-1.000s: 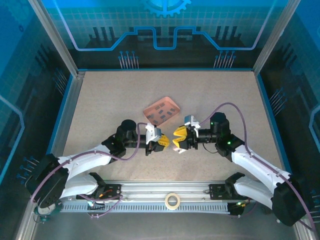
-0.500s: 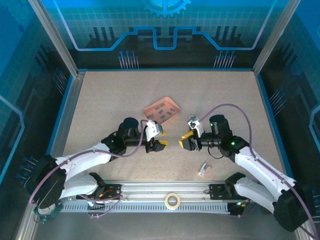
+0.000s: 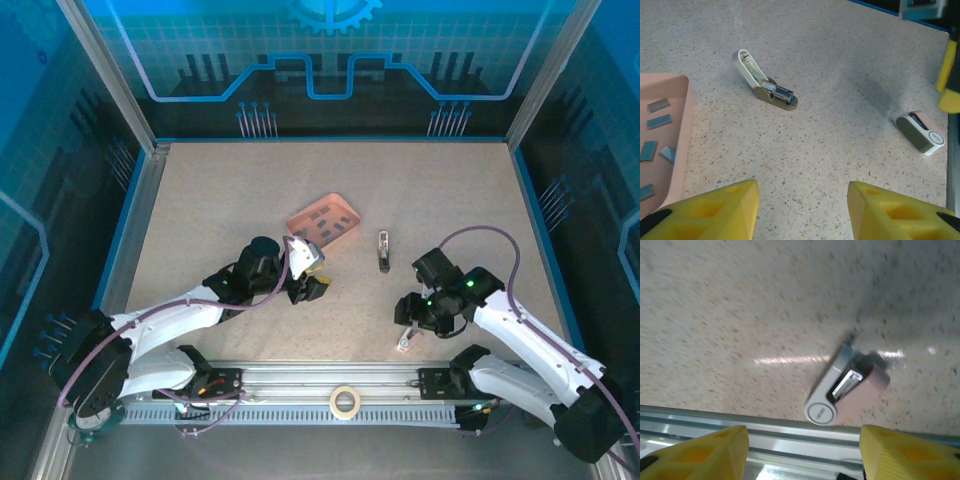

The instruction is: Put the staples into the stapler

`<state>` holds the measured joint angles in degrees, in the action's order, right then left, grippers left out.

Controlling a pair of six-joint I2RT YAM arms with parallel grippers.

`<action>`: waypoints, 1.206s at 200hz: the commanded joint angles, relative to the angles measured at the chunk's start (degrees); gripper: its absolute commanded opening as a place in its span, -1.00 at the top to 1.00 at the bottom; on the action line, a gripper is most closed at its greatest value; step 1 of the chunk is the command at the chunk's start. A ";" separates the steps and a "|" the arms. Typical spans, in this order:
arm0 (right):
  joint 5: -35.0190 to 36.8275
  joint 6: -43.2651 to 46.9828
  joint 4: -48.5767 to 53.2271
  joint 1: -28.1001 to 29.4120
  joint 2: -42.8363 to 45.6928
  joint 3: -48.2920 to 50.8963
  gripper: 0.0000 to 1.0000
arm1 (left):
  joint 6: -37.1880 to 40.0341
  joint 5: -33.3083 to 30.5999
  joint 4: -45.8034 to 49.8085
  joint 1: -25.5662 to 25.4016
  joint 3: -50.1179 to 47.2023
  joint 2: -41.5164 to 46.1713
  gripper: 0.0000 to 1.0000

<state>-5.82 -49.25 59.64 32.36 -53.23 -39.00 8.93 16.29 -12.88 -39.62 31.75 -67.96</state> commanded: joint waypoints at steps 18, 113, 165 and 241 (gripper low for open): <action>0.67 -7.18 -1.50 2.75 -5.82 3.90 -0.32 | -0.77 -0.91 1.28 -0.44 1.48 0.79 -0.02; 1.26 -5.30 -11.27 4.39 -16.32 6.00 -0.08 | -0.06 -1.49 1.51 -0.38 1.11 1.20 -0.03; 1.71 -4.81 -11.27 7.81 -20.43 5.53 0.06 | -0.23 -1.45 1.18 -0.38 1.07 0.95 -0.03; 10.89 7.43 -17.59 11.08 -13.25 0.28 0.29 | -13.77 -5.88 9.86 -0.34 7.18 1.96 -0.09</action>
<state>0.32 -49.36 47.29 42.22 -70.37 -35.64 4.01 13.50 -8.93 -39.62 33.52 -67.70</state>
